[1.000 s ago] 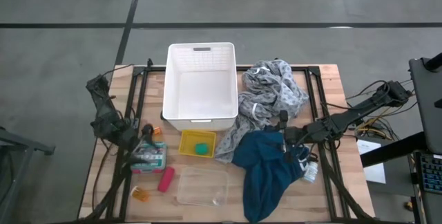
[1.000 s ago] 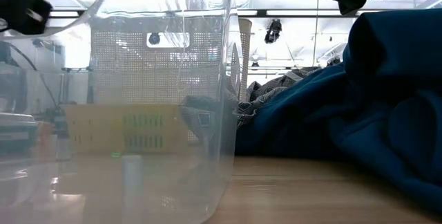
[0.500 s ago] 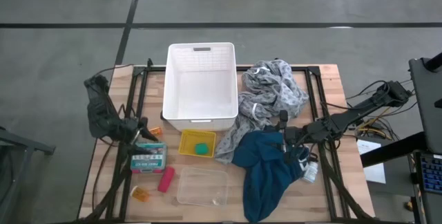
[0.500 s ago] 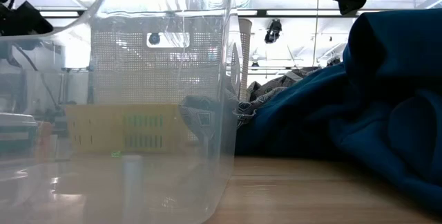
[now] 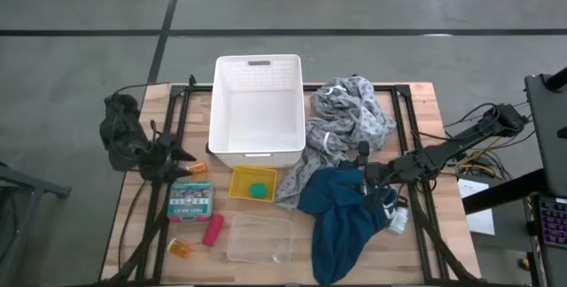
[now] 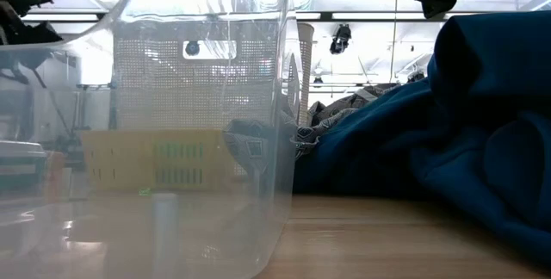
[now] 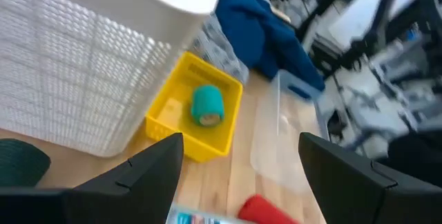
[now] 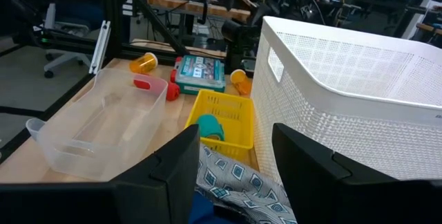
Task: Pick & Place Medicine items
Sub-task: Put the black bandage into the yellow bin
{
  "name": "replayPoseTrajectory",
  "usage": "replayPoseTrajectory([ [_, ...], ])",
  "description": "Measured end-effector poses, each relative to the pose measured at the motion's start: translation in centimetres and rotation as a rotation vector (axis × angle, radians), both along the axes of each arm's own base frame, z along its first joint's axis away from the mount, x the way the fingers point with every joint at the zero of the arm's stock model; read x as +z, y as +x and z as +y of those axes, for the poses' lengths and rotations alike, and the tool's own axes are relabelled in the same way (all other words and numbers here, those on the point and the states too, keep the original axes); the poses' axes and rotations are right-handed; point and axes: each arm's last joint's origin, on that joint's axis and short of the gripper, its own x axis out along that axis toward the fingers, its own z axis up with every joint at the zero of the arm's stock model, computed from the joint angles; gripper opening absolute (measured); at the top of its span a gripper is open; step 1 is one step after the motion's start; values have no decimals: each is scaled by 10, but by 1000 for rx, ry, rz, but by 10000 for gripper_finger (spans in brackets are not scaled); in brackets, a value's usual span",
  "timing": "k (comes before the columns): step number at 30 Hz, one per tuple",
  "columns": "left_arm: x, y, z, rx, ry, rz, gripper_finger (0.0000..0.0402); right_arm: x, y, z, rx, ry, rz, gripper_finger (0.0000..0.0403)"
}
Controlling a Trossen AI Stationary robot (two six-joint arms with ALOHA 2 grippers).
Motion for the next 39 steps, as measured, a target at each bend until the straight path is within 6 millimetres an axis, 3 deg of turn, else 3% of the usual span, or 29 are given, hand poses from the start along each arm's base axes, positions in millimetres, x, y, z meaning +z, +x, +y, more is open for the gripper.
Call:
replayPoseTrajectory([
  [4, 10, 3, -4, 18, -10, -11, 292, 0, 0, 0, 0, 0, 0, 180],
  [13, 65, -3, 5, -41, -37, -61, 292, 0, 0, 0, 0, 0, 0, 176],
  [18, 83, -2, 2, -65, -28, -63, 292, 0, 0, 0, 0, 0, 0, 180],
  [22, 77, 7, -16, -123, -23, 26, 292, 0, 0, 0, 0, 0, 0, 179],
  [27, 60, 28, -51, -34, -149, 156, 292, 0, 0, 0, 0, 0, 0, 176],
  [32, 39, 46, -86, -63, -178, 368, 292, 0, 0, 0, 0, 0, 0, 178],
  [35, 33, 52, -99, -60, -196, 467, 292, 0, 0, 0, 0, 0, 0, 180],
  [39, 35, 56, -106, -85, -147, 471, 292, 0, 0, 0, 0, 0, 0, 178],
])
